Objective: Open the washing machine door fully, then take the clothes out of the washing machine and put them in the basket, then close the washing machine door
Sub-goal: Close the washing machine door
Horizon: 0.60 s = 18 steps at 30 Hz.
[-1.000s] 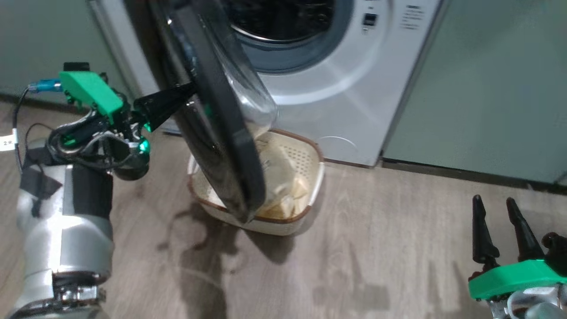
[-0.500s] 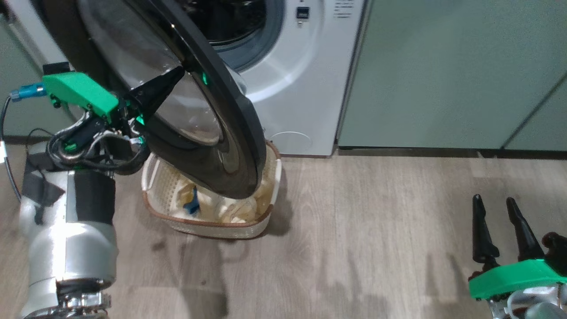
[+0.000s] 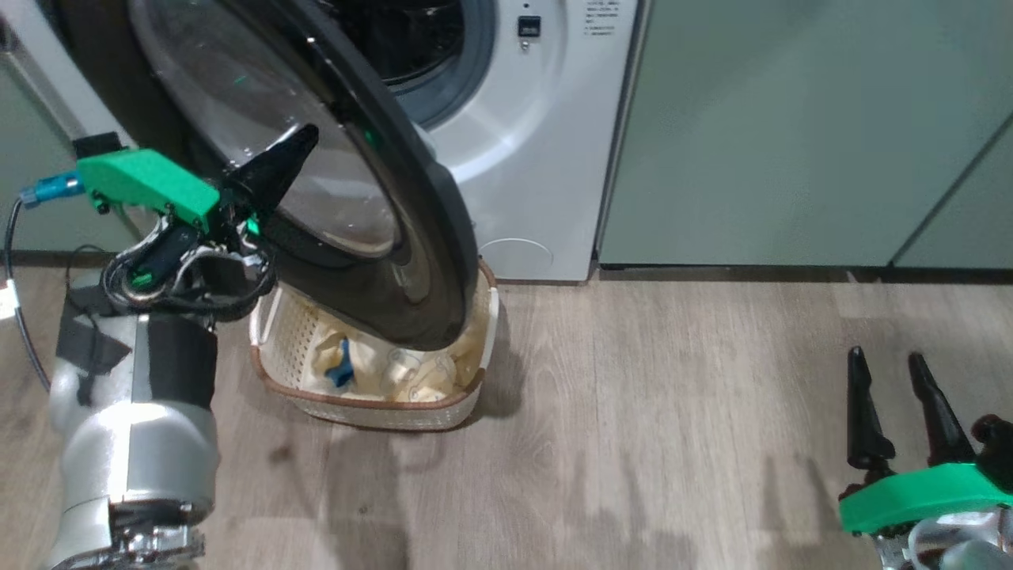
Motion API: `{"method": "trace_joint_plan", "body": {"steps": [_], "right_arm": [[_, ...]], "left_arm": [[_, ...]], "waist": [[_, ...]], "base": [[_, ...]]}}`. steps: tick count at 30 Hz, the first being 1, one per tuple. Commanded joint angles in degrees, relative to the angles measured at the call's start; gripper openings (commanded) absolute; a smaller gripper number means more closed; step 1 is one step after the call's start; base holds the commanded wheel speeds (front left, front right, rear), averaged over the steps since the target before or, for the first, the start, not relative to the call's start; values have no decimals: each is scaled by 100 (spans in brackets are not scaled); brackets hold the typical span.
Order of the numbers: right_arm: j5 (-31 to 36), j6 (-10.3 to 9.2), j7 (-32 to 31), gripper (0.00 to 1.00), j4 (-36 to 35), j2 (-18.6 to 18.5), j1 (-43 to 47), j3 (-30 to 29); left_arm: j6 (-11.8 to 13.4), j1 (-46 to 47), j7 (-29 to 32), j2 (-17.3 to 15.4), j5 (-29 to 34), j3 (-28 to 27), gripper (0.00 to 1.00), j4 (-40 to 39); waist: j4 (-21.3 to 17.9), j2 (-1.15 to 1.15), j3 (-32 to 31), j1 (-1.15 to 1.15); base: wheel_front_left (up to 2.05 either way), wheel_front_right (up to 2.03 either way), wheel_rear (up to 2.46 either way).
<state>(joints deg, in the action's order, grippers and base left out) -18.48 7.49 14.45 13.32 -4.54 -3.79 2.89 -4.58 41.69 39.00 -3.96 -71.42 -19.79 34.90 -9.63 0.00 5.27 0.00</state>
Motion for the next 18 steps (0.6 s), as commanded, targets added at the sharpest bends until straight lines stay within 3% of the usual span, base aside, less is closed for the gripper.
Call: {"method": "trace_joint_plan", "body": {"steps": [1, 2, 3, 4, 13, 18], "right_arm": [[48, 0, 55, 100, -190, 3, -150, 95], [51, 0, 55, 100, -185, 6, -139, 99], [52, 0, 55, 100, -174, 7, -126, 107], [51, 0, 55, 100, -163, 7, -112, 116], [34, 0, 55, 100, -136, 9, 52, 113], [32, 0, 55, 100, -181, 5, 119, 54]], "left_arm": [[-68, 116, -69, -215, 49, -123, 27, -150], [-89, 97, -110, -221, 58, -131, 46, -119], [-113, 67, -160, -235, 72, -141, 94, -92], [-136, 26, -217, -253, 91, -154, 100, -70], [-281, -813, -956, -469, 260, -324, 100, -57], [-289, -1359, -1477, -666, 515, -104, 100, -478]], "waist": [[61, 0, -36, 0], [90, 0, -62, 0], [116, 0, -95, 0], [139, 0, -128, 0], [394, 0, -423, 0], [554, 0, -454, 0]], "base": [[0, 0, 0], [0, 0, 0], [0, 0, 0], [0, 0, 0], [0, 0, 0], [0, 0, 0]]}}
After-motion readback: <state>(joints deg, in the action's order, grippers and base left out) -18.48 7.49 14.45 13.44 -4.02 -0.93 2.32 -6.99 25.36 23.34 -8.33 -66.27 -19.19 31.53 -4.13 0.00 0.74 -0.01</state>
